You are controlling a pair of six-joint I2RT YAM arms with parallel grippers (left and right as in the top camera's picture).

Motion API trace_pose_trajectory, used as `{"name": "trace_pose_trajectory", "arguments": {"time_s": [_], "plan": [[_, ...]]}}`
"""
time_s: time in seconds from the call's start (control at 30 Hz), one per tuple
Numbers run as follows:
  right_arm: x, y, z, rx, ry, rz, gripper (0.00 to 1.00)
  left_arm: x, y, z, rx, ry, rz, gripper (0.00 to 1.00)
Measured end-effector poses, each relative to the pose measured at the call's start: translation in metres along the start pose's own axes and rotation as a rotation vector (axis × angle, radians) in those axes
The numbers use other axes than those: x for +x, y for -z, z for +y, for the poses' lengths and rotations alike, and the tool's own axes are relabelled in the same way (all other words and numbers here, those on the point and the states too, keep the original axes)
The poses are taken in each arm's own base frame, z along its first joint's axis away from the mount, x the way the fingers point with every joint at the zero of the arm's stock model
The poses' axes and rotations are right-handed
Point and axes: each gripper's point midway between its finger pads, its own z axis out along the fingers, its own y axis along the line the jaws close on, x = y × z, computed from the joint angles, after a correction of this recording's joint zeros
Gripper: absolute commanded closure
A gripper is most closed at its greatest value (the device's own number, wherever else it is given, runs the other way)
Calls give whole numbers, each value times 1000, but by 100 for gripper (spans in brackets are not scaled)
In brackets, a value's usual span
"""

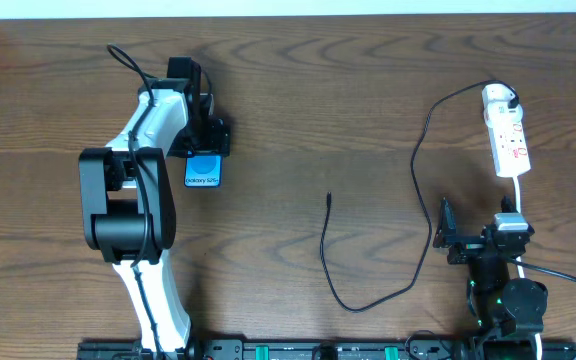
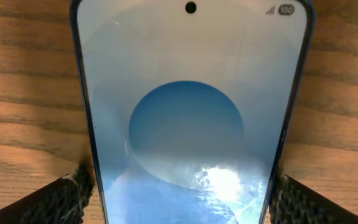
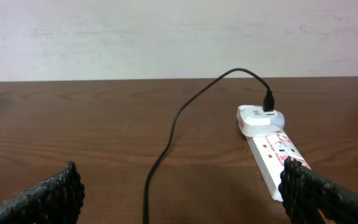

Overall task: Plug charger to phone and switch on socket
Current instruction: 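Close the left gripper on the phone's long edges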

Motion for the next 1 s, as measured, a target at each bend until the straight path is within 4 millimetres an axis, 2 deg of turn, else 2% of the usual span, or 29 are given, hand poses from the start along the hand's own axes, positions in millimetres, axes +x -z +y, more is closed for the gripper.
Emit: {"name": "trace_pose_trajectory", "arguments": {"time_s": [0.17, 0.5, 1.0], "plan": [[0, 0, 0, 0, 0, 0, 1, 0, 0, 0, 0, 0, 0, 12], [0, 0, 0, 0, 0, 0, 1, 0, 0, 0, -1, -2, 1, 21], [0, 0, 0, 0, 0, 0, 1, 0, 0, 0, -1, -3, 0, 25]]}}
